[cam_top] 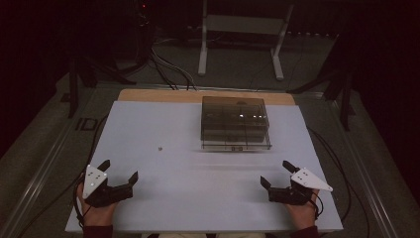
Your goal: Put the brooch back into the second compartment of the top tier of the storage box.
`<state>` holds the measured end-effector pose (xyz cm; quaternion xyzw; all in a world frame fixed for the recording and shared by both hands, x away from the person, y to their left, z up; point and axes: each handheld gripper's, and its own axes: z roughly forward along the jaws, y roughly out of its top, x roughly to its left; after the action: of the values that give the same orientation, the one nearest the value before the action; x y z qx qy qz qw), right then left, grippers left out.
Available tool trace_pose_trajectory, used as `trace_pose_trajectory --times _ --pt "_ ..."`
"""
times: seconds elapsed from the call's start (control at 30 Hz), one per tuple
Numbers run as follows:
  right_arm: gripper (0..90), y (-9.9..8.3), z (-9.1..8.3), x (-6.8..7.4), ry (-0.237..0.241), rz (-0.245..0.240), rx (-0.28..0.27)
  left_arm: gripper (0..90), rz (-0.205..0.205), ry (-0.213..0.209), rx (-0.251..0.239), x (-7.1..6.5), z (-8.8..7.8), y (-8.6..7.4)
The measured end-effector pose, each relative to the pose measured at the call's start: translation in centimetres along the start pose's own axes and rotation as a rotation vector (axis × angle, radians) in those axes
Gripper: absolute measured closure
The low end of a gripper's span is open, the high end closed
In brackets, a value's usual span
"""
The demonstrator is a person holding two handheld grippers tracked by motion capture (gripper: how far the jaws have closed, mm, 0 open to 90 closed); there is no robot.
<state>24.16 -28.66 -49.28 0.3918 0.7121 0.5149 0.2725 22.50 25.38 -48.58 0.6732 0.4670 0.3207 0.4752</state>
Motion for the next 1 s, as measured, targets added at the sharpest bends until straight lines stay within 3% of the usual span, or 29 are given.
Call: trace_pose_trajectory --times 0.13,0.3,0.57,0.67,1.0 --pt "0.0 -0.1 -0.1 0.0 0.003 -0.012 -0.025 0.3 0.002 0.002 0.001 0.0 0.1 0.0" --pt "0.0 0.0 -0.1 0.0 -0.006 -0.015 -0.016 0.3 0.004 0.003 0.003 -0.1 0.1 0.0" --pt "0.0 0.2 -0.2 0.1 0.008 -0.001 -0.007 0.3 -0.010 0.014 -0.002 0.1 -0.1 0.2" --pt "0.0 0.2 -0.3 0.1 0.005 0.024 0.013 0.3 -0.009 0.015 0.005 0.1 -0.3 0.5" --pt "0.0 0.2 -0.5 0.1 -0.007 0.028 0.005 0.3 0.004 0.013 0.026 -0.1 -0.5 1.4"
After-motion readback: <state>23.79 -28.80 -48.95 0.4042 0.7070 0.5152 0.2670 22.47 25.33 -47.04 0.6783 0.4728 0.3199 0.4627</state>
